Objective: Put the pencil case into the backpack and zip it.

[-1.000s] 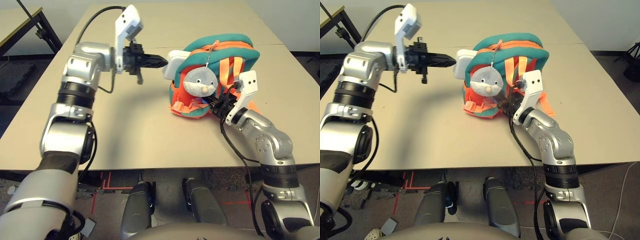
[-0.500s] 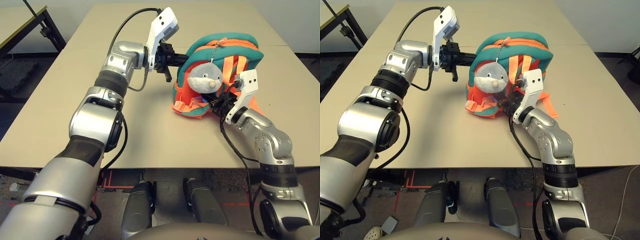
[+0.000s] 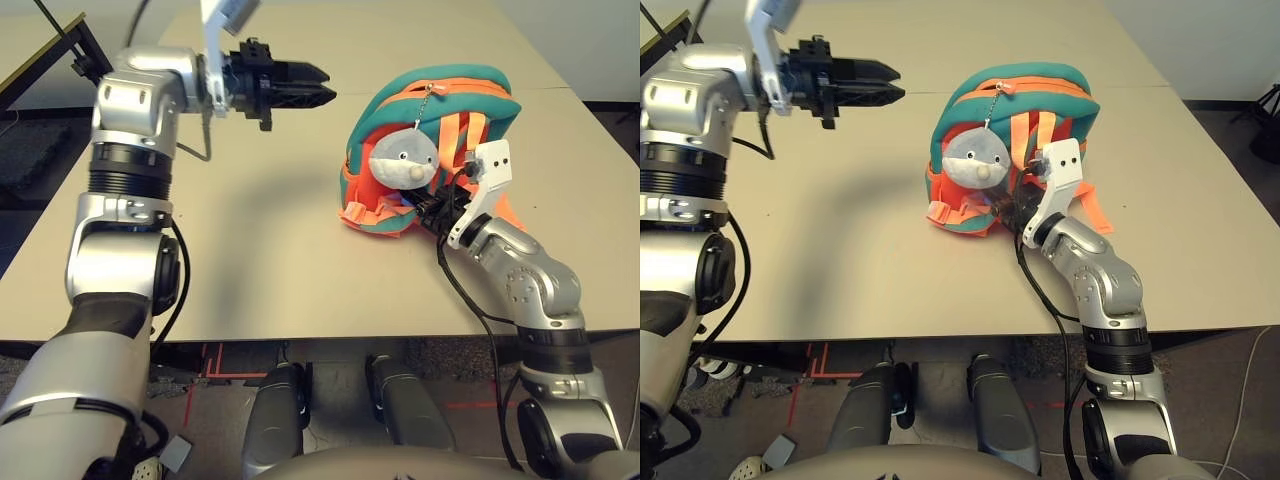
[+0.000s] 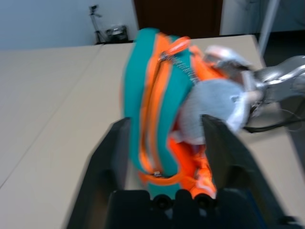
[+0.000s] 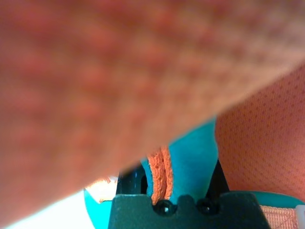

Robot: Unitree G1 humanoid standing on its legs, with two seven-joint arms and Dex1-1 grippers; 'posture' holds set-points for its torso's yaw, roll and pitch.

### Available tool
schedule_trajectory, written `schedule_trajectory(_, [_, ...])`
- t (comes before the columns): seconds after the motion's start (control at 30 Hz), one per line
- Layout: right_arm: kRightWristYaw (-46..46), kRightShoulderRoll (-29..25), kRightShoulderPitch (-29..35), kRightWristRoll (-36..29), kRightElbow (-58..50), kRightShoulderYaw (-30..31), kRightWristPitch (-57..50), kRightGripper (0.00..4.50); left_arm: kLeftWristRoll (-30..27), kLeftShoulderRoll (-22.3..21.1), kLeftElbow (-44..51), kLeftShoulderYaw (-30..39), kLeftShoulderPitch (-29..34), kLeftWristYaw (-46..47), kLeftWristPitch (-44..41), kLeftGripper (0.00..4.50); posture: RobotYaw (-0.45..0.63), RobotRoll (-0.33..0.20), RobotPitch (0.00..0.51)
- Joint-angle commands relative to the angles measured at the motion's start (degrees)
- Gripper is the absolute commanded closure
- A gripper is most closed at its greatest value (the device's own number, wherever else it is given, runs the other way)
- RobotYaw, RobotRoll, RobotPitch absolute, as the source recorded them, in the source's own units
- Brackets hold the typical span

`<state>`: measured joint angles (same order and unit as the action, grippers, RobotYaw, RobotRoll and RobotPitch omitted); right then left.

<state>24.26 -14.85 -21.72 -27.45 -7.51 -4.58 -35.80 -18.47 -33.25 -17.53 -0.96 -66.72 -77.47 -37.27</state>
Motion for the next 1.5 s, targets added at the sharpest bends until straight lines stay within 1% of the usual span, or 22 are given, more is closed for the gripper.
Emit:
schedule_trajectory(0.03, [0.52,-0.15,0.33,0.84,1.97,1.59,-1.06,4.05,-1.51,-2.14,8.90,-3.59,3.48,-0.99,-3.39,0.40,-0.16,0.000,0.132])
schedule_trajectory(0.07, [0.59,-0.20,0.17,0.88,2.08,1.59,-1.00,4.05,-1.19,-2.30,10.87,-4.89,4.51,-0.69,-3.72,0.01,-0.16,0.000,0.129])
schedule_trajectory(0.2, [0.80,-0.24,-0.40,1.06,2.65,1.58,-0.72,4.05,-0.39,-1.79,14.26,-8.44,6.42,0.52,-2.98,0.00,-0.16,0.000,0.124])
schedule_trajectory(0.37, [1.03,-0.13,-0.49,1.41,2.92,1.39,-0.44,4.05,1.69,0.63,14.00,-12.92,6.82,2.89,-1.15,0.00,-0.16,0.000,0.120])
schedule_trajectory(0.53, [0.83,0.01,0.10,1.52,2.19,1.46,-0.52,4.05,4.58,5.70,9.58,-15.61,5.58,7.56,0.94,0.00,-0.17,0.000,0.115])
schedule_trajectory(0.8, [0.58,0.19,0.38,1.67,1.66,1.28,-0.58,4.05,8.38,11.61,2.80,-17.92,4.23,11.32,5.23,0.00,-0.19,0.000,0.113])
schedule_trajectory(0.93, [0.31,0.35,0.71,1.66,1.28,1.27,-0.62,4.05,9.02,14.26,1.09,-17.90,3.59,12.60,6.05,0.00,-0.20,0.000,0.114])
schedule_trajectory(1.07, [0.09,0.46,0.77,1.69,1.26,1.35,-0.50,4.05,8.93,15.03,0.72,-17.51,3.65,12.21,6.36,0.00,-0.20,0.000,0.115])
schedule_trajectory(1.1, [0.07,0.47,0.75,1.70,1.29,1.35,-0.46,4.05,8.60,15.10,0.82,-17.14,3.73,12.18,6.05,0.36,-0.20,0.000,0.115])
schedule_trajectory(1.17, [0.07,0.48,0.72,1.72,1.40,1.38,-0.37,4.05,8.08,14.92,1.22,-16.85,3.86,11.72,5.62,0.91,-0.20,0.000,0.115])
schedule_trajectory(1.27, [0.12,0.57,0.66,1.80,1.65,1.53,-0.20,4.05,7.54,14.63,1.96,-16.58,4.05,11.39,4.72,2.02,-0.19,0.000,0.116])
schedule_trajectory(1.37, [0.19,0.72,0.45,1.88,2.00,1.71,-0.03,4.05,5.81,14.59,3.18,-15.60,4.33,11.03,2.92,3.12,-0.19,0.000,0.116])
schedule_trajectory(1.43, [0.25,0.79,0.22,1.92,2.33,1.78,0.11,4.05,4.94,14.01,3.95,-15.04,4.49,10.53,1.91,3.63,-0.19,0.000,0.116])
schedule_trajectory(1.5, [0.36,0.84,0.05,1.97,2.68,1.89,0.29,4.05,4.04,12.99,4.11,-13.85,4.30,10.46,0.91,3.96,-0.18,0.000,0.117])
